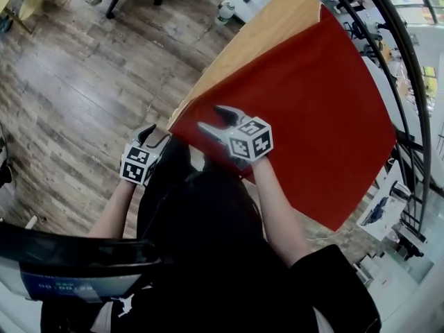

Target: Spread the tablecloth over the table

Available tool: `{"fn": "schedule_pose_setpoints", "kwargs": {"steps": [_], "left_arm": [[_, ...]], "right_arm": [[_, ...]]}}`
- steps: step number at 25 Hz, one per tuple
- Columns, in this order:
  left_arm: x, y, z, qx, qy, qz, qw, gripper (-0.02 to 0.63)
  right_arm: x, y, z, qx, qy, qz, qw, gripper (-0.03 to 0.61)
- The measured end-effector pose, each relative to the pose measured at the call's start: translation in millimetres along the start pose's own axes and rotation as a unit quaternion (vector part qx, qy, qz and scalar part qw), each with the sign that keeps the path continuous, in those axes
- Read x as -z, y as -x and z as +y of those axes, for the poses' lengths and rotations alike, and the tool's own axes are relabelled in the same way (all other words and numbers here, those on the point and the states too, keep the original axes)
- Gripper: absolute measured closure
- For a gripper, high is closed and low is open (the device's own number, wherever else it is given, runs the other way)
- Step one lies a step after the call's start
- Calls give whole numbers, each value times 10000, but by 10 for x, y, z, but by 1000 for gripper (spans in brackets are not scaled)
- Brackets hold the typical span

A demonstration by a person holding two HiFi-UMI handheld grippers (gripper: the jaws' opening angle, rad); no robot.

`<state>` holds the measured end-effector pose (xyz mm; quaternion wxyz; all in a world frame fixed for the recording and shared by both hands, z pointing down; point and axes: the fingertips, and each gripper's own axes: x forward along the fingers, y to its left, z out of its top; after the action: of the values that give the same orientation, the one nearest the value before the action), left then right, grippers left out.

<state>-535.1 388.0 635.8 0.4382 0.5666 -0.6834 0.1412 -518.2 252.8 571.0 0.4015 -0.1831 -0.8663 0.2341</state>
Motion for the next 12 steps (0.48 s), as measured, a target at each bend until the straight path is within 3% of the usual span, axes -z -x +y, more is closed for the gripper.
{"fn": "schedule_pose_setpoints", "kwargs": {"steps": [1,2,4,8,12], "left_arm": [[-103,-1,-14,81,-275,-72,9996,404],[-222,-11,-54,186,-570,-167,9981,426],[-483,-60,-163,430,-1110,-371,9922,498],[-976,-271,-392,894,-1718,-637,9790,581],[-1486,-565,-610,1183,-1951,-760,9706,607]], "right_arm": [[48,78,-72,229,-3,4,9997,291],[96,160,-172,525,0,-16,9986,343],[162,315,-411,1145,-53,-139,9933,512],[196,608,-752,1956,-417,-628,9778,563],[-25,954,-892,2297,-574,-1367,9619,569]]}}
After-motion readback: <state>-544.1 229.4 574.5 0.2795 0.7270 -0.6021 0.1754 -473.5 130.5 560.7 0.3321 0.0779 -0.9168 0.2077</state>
